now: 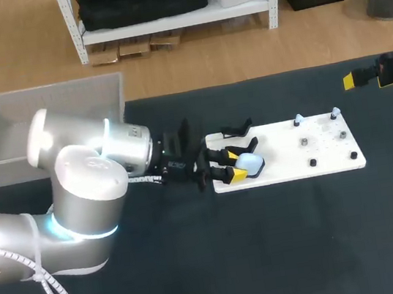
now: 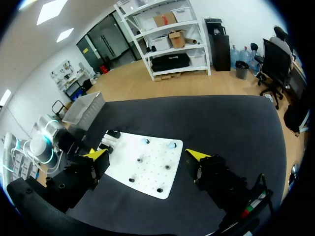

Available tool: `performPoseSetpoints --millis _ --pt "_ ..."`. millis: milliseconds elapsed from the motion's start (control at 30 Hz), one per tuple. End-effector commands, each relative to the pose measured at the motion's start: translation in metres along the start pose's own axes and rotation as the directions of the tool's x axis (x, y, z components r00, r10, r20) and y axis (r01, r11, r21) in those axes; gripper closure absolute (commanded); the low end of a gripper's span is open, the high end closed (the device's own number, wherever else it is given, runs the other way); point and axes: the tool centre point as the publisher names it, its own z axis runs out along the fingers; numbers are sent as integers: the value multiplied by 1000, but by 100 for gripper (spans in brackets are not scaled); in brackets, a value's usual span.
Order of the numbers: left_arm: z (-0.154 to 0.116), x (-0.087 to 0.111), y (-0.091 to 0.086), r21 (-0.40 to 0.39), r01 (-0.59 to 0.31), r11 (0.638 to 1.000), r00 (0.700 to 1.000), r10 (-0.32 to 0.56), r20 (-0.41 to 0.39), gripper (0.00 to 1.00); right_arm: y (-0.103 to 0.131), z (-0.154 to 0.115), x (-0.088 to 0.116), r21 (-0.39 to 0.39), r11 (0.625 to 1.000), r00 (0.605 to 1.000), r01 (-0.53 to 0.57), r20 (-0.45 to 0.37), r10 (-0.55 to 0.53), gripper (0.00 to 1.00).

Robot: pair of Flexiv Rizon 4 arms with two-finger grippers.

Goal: Pick up each earbud case from the left stands, insert the matching earbuds, close the lid, and place the case in the box.

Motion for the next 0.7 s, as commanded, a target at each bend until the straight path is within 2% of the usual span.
performPoseSetpoints --millis 33,600,633,667,700 --pt "3 2 1 -7 -6 1000 1000 6 12 68 0 0 0 1 1000 1000 1 -1 -1 0" --pt "6 -1 -4 13 -34 999 999 34 13 71 0 0 0 1 1000 1000 1 -1 -1 0" --pt "6 -1 -4 12 -35 999 999 34 13 73 0 0 0 1 1000 1000 1 -1 -1 0" --pt "6 -1 -5 10 -33 999 999 33 14 80 0 0 0 1 1000 1000 1 -1 -1 0" --pt "6 -1 -4 9 -32 999 999 32 15 98 0 0 0 1 1000 1000 1 -1 -1 0"
